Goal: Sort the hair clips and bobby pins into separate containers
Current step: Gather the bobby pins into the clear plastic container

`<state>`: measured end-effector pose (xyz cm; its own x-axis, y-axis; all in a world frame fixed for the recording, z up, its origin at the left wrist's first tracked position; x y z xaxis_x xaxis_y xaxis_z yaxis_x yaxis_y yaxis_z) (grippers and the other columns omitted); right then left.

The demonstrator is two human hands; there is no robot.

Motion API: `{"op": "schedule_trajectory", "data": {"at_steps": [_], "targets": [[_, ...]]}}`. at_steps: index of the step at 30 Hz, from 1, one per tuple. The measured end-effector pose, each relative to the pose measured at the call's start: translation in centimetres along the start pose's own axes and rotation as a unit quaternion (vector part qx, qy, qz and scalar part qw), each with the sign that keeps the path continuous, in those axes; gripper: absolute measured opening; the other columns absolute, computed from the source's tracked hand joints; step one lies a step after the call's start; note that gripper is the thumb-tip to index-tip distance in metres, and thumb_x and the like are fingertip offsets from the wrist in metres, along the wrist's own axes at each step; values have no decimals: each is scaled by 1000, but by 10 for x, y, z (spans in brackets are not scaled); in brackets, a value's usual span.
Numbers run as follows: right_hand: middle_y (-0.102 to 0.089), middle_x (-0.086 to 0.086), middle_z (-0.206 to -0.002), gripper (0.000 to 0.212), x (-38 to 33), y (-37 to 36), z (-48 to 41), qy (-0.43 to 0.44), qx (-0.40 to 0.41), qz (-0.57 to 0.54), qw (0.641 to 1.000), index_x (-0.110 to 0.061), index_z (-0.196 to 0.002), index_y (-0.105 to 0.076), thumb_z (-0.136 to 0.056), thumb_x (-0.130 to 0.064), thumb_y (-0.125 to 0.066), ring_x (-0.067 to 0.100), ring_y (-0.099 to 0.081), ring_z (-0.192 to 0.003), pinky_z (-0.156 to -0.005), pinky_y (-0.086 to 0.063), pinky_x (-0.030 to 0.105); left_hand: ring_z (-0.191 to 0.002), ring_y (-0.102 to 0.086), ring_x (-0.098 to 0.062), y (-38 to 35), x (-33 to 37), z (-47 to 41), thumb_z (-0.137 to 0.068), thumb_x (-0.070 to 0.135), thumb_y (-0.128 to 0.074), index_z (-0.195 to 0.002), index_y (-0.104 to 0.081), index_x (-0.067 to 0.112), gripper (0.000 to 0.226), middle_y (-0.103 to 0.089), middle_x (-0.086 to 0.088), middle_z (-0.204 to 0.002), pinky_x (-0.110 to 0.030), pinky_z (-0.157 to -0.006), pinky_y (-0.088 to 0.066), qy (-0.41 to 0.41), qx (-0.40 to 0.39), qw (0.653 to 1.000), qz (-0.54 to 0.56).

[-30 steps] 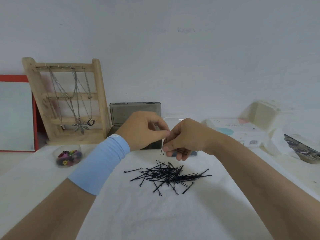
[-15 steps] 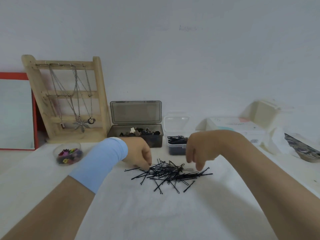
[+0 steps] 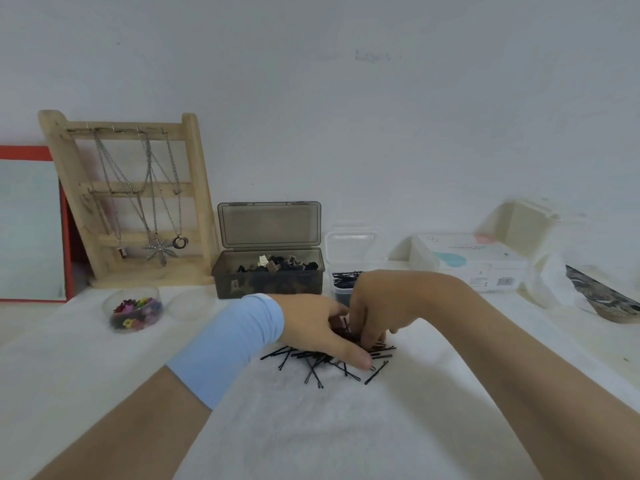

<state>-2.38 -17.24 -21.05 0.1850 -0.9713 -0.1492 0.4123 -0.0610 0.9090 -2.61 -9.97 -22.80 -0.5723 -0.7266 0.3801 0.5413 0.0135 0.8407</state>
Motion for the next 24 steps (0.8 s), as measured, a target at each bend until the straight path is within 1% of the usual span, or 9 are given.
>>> {"op": "schedule_trajectory", "data": {"at_steps": [4, 8, 11, 13, 15, 17, 20, 22, 24], "targets": [[-75, 5, -80, 28, 22, 11, 15, -54, -3, -19, 998, -18, -101, -75, -75, -26, -82, 18, -74, -69, -68, -62, 30, -127, -49, -15, -5, 13, -4, -61, 73, -74, -150, -29, 32, 108, -46, 10, -141, -37, -109, -42, 4, 41, 996, -76], [-72, 3, -103, 66, 24, -2, 17, -96, -45, 30, 994, -24, -122, -63, -64, -40, -89, 12, -71, -57, -69, -61, 29, -119, -55, -16, -5, 22, -9, -77, 39, -77, -146, -38, 24, 80, -54, 7, -138, -36, -103, -47, -35, 66, 994, -83], [-66, -1, -121, 88, 10, -15, 16, -86, -75, 83, 990, -22, -136, -52, -60, -50, -88, 14, -72, -83, -83, -58, 33, -114, -57, -14, 7, 17, -3, -82, 22, -73, -142, -40, 28, 69, -57, 9, -131, -35, -100, -49, -40, 60, 995, -71], [-60, -6, -130, 94, 3, -13, 18, -80, -66, 108, 989, -24, -143, -44, -64, -51, -86, 17, -63, -108, -94, -53, 34, -121, -50, -14, 15, 5, 4, -78, 38, -77, -144, -35, 32, 79, -50, 10, -134, -37, -104, -45, -11, 62, 995, -75], [-59, -8, -131, 88, -1, -12, 17, -70, -57, 113, 990, -24, -142, -47, -67, -51, -84, 17, -59, -114, -96, -51, 35, -129, -42, -18, 15, -15, 9, -66, 65, -76, -147, -29, 34, 98, -40, 10, -140, -44, -107, -42, 65, 37, 986, -149], [-65, -5, -123, 68, -7, -11, 12, -48, -40, 117, 991, -22, -127, -63, -68, -51, -82, 18, -62, -108, -91, -54, 36, -127, -44, -20, 9, -31, 12, -57, 76, -73, -145, -33, 35, 105, -38, 10, -139, -44, -104, -44, 128, -4, 971, -203], [-68, -3, -113, 50, -11, -8, 10, -30, -21, 107, 994, -25, -111, -73, -69, -51, -81, 17, -63, -101, -83, -54, 33, -107, -57, -16, 7, -19, 4, -71, 59, -77, -133, -51, 28, 74, -54, 10, -129, -37, -98, -50, 78, 15, 984, -162], [-67, -4, -115, 52, -10, -7, 13, -26, -29, 97, 995, -24, -114, -71, -70, -50, -81, 17, -62, -101, -81, -51, 31, -96, -59, -12, 8, -6, 0, -78, 46, -77, -127, -60, 25, 55, -63, 9, -119, -32, -94, -52, 29, 35, 989, -142], [-64, -7, -118, 61, -6, -8, 14, -36, -40, 100, 993, -27, -124, -63, -70, -45, -84, 16, -60, -100, -82, -51, 31, -93, -59, -10, 10, -2, 0, -79, 43, -77, -126, -63, 25, 51, -65, 11, -114, -29, -92, -52, 10, 42, 991, -127]]}}
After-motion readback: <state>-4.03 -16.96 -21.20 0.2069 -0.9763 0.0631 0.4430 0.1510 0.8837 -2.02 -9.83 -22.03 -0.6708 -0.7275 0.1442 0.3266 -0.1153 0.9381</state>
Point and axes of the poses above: each hand's wrist, its own z-axis away from the middle knuckle, its own y-axis out of the back of the hand, x = y × z, the point moved 10 cm from there along -z, towards the middle knuckle
